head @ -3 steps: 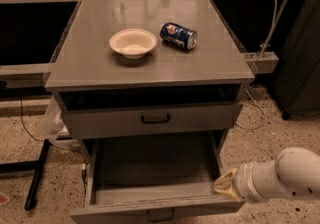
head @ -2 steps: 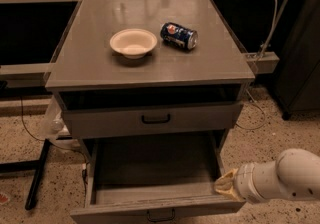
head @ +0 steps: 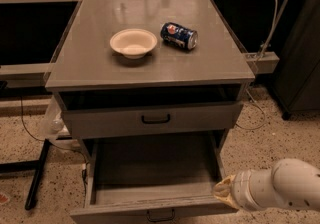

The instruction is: Close middle drawer

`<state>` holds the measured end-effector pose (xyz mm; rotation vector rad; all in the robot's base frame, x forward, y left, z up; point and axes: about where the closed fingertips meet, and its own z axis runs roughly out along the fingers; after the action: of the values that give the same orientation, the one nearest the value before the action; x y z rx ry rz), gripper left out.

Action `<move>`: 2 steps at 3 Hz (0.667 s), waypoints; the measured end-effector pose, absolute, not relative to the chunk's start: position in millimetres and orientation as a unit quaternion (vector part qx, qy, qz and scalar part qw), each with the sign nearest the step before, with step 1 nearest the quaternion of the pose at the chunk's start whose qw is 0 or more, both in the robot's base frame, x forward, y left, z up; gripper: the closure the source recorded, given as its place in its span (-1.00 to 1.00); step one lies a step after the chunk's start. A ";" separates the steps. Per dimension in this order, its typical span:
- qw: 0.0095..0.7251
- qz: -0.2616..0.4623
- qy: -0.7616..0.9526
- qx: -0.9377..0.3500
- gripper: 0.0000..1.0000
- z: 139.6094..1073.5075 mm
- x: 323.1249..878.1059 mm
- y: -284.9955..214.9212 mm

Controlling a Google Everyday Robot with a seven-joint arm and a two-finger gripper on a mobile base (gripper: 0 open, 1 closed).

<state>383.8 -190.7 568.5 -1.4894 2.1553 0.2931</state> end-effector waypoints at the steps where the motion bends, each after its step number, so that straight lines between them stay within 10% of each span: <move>1: 0.241 0.102 0.792 -0.552 1.00 524.0 367.2 -184.9; 2: 0.238 0.096 0.792 -0.554 1.00 480.8 361.9 -178.0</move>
Offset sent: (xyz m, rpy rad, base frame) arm -0.0251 0.0204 -0.1413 -0.0540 -0.0073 0.0033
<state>361.9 -178.0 480.8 -1.5175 2.1706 0.2619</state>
